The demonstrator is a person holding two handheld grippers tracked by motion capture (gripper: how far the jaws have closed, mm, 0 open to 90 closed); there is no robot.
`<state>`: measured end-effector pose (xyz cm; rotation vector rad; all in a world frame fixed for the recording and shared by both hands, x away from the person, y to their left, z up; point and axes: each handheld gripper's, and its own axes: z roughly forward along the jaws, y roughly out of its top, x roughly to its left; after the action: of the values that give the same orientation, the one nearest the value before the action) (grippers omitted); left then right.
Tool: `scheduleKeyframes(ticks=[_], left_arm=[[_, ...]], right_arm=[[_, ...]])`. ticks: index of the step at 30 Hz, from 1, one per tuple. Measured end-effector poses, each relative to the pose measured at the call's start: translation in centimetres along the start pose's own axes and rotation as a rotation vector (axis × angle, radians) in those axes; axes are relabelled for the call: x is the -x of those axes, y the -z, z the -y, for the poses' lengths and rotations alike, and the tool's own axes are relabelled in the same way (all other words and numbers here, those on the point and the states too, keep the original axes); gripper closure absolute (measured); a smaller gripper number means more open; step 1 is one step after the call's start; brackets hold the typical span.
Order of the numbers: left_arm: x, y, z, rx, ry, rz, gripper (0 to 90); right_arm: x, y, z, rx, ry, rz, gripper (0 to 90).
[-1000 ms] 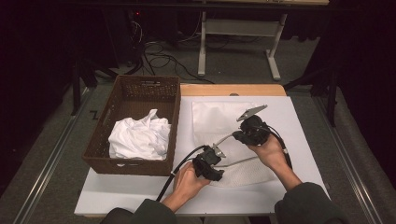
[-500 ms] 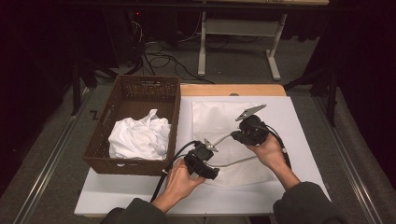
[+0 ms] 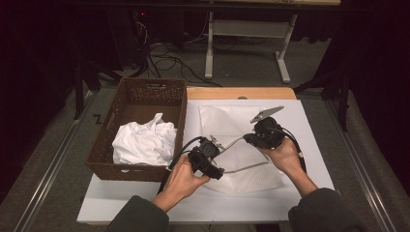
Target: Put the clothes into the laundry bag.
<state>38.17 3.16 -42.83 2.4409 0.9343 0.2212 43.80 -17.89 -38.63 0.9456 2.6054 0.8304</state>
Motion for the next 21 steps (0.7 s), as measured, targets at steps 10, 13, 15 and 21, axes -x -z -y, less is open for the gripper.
scheduleKeyframes(ticks=[10, 13, 15, 21], left_arm=[[-0.6, 1.5, -0.1, -0.049, 0.001, -0.037, 26.5], [-0.6, 2.0, -0.1, -0.046, -0.006, -0.045, 26.3], [-0.8, 2.5, -0.1, -0.042, -0.011, -0.059, 25.7], [-2.0, 3.9, 0.2, -0.049, 0.014, -0.107, 24.1]], right_arm=[[0.1, 0.2, 0.1, 0.007, -0.005, -0.005, 89.1], [0.0, 0.1, 0.2, 0.004, -0.003, -0.005, 89.1], [0.0, 0.0, 0.1, -0.002, -0.003, -0.007, 89.1], [0.2, 0.1, -0.2, 0.001, -0.017, -0.012, 89.1]])
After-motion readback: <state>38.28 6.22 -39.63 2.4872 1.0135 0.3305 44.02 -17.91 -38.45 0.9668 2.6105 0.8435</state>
